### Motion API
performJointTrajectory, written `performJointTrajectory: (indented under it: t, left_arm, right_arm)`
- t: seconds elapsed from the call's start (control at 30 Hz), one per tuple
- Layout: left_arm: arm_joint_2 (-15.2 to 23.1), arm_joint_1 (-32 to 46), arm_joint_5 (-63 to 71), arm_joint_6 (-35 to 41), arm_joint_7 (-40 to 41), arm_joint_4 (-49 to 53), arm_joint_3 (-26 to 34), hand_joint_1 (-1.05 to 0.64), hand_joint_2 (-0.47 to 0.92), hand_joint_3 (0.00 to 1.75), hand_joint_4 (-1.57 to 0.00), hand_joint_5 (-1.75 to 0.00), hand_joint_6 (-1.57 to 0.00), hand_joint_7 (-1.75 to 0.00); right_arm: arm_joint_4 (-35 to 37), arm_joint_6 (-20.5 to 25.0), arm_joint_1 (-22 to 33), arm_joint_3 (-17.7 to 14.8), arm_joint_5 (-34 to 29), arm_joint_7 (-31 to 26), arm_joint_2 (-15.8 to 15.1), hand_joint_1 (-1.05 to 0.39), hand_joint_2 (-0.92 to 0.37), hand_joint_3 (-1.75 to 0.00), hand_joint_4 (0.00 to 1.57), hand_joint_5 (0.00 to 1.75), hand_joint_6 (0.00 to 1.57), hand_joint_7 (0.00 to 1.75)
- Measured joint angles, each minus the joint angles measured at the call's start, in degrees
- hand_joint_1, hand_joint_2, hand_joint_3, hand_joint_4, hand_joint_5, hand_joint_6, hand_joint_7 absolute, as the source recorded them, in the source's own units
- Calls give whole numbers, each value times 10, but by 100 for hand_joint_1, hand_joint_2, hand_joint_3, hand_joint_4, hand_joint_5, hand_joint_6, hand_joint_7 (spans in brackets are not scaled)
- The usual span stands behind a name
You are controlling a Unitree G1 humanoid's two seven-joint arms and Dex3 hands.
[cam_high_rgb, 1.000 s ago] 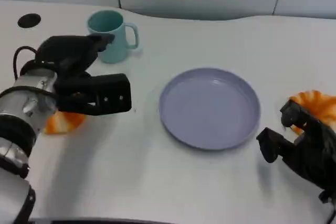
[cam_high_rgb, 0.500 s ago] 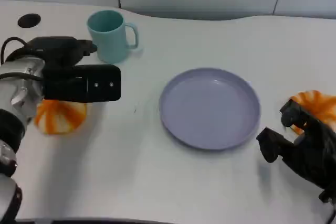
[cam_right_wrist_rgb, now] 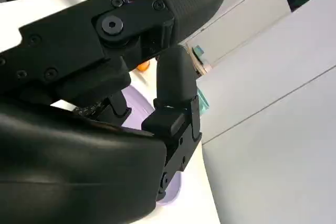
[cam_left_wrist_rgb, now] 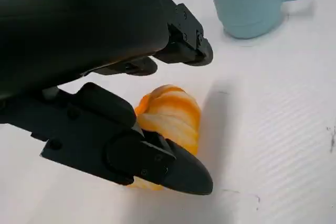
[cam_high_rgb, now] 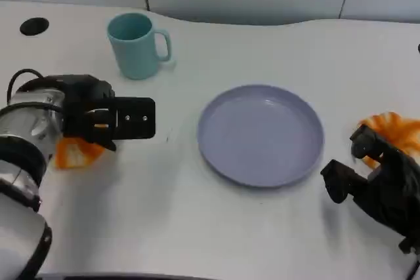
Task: Grasp the bread from the table and place it into the plate.
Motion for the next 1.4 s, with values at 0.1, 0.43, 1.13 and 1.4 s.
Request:
performJointTrajectory:
  t: [0.1, 0.43, 1.13, 1.4]
  left_arm:
    - [-3, 1, 4, 13, -1, 22, -2, -103, 92, 14, -8, 0, -17, 0]
    - [-3, 1, 4, 18, -1, 30, 0, -103, 92, 13, -8, 0, -17, 0]
    - [-3, -1, -42, 48, -81, 36, 51, -82, 92, 9, -36, -7, -17, 0]
    - [-3, -1, -53, 50, -86, 36, 67, -55, 91, 1, -51, -6, -35, -2]
  right_arm:
    - [0, -4, 0, 0, 0, 1, 0, -42, -90, -1, 89, 175, 63, 175]
    - [0, -4, 0, 1, 0, 1, 0, -42, -90, -1, 89, 175, 63, 175]
    - [-6, -3, 0, 1, 0, 1, 0, -42, -89, 0, 89, 175, 64, 175]
    - [-6, -3, 0, 1, 0, 1, 0, -41, -89, 0, 90, 175, 64, 175]
